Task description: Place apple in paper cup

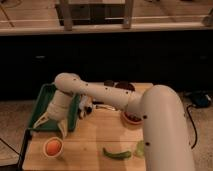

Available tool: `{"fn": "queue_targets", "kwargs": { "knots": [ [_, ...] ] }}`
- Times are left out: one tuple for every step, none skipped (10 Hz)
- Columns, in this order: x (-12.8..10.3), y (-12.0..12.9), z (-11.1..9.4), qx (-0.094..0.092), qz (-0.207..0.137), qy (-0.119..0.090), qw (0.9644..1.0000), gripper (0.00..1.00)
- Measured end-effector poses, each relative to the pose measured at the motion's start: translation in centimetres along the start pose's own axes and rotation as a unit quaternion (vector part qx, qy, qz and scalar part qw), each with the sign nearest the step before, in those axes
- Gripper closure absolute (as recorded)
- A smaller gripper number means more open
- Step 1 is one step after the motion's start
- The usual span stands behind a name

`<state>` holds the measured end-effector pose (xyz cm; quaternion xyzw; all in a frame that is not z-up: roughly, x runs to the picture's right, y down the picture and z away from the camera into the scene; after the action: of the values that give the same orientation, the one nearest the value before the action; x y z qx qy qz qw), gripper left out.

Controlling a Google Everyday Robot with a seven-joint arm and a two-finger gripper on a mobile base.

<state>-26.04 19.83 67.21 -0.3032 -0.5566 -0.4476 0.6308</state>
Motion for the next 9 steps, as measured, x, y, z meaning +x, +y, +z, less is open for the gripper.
{"fn": "queue_targets", "kwargs": {
  "knots": [
    [0.01,0.11,-0.12,0.001,-0.001,0.000,1.0000,0.20],
    [0.03,0.09,-0.20,0.002,-0.002,0.000,1.0000,0.20],
    [0.03,0.05,-0.26,0.002,-0.003,-0.001,1.0000,0.20],
    [0.02,0.10,-0.29,0.000,-0.004,-0.003,1.0000,0.20],
    [0.06,0.13,-0.33,-0.002,-0.004,-0.003,1.0000,0.20],
    [0.11,0.17,-0.34,-0.003,-0.005,-0.004,1.0000,0.20],
    [0.18,0.25,-0.37,-0.005,-0.005,-0.004,1.0000,0.20],
    [0.16,0.23,-0.36,-0.005,-0.006,-0.004,1.0000,0.20],
    [0.15,0.22,-0.33,-0.005,-0.006,-0.005,1.0000,0.20]
  ]
}}
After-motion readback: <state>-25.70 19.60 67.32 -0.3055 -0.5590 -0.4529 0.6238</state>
